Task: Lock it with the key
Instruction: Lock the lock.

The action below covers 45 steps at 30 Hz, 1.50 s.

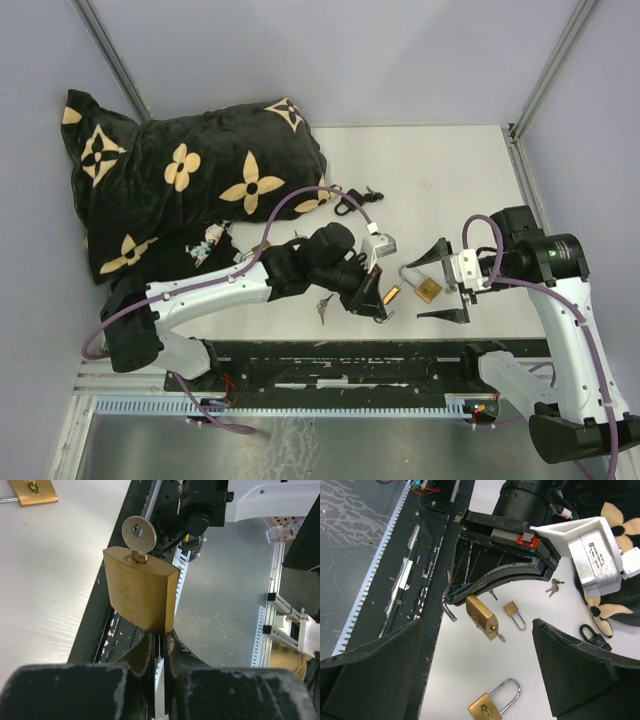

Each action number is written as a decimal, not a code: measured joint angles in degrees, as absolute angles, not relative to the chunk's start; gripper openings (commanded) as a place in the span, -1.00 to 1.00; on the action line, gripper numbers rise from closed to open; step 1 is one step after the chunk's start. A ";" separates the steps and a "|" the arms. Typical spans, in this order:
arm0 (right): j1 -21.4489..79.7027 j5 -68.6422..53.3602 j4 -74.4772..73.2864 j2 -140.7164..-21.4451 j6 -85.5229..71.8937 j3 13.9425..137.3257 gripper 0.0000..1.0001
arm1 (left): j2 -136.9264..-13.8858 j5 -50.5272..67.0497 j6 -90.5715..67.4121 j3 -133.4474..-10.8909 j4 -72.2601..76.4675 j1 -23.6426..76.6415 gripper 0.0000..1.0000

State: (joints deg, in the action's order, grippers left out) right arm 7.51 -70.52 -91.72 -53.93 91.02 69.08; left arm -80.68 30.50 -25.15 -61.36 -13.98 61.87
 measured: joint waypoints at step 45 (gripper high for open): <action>11.60 -68.38 -91.79 -67.44 92.20 65.73 -0.93 | -88.38 28.47 -3.01 -74.39 -20.88 63.66 -0.32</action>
